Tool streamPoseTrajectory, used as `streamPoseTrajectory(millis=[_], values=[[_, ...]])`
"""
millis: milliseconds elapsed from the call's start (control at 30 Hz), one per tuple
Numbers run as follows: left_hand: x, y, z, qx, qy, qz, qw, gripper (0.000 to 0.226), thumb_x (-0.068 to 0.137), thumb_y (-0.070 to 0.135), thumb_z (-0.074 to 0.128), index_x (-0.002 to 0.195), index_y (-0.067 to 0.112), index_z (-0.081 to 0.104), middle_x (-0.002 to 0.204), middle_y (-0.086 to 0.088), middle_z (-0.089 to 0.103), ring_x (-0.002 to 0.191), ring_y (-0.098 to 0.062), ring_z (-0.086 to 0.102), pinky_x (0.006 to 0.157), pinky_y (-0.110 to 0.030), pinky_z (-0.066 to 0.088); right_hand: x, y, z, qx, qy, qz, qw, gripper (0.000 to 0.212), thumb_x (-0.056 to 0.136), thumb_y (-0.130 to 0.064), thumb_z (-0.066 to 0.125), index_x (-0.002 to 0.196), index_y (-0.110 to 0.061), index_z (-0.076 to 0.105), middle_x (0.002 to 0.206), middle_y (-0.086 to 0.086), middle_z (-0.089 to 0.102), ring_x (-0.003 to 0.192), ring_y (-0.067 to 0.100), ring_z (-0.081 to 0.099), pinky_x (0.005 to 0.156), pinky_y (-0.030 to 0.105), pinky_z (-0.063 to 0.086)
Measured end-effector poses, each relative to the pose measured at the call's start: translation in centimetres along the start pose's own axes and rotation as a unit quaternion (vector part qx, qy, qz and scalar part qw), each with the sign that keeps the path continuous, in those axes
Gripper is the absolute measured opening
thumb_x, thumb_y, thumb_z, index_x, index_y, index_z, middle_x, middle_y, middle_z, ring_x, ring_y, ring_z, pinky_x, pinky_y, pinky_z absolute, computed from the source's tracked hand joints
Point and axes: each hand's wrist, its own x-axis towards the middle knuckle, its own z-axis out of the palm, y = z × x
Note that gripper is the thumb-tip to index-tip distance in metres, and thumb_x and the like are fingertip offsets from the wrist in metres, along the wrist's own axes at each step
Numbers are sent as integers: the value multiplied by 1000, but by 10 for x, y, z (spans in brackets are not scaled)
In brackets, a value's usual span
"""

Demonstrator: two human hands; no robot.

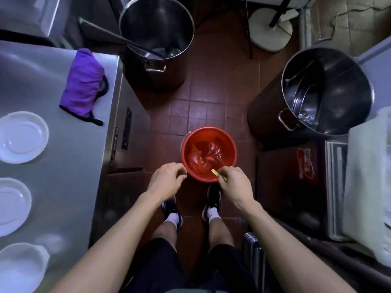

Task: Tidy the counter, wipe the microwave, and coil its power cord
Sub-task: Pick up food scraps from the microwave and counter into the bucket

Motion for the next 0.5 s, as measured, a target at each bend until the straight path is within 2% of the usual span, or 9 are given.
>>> streamPoseTrajectory(millis=[200,367,500], values=[[59,8,50,-18,1,-32,999,6,88,29,67,93,33,66,90,14,63,93,-16,60,80,-35,51,44,48,38,34,5,28,999,10,91,-27,60,94,-23,69,86,-4,68,86,21,57,67,34,46],[125,6,97,-23,-6,-33,999,7,87,28,69,91,33,67,88,17,61,89,-15,61,79,-33,51,86,95,82,39,-17,54,998,13,91,-29,61,100,-23,69,92,-1,68,91,22,58,72,35,47],[166,-15,133,-2,-22,-48,999,5,88,33,67,93,35,66,98,16,66,94,-14,61,81,-34,51,117,123,123,31,-53,62,996,17,91,-27,59,104,-23,68,98,-1,68,96,23,58,77,38,50]])
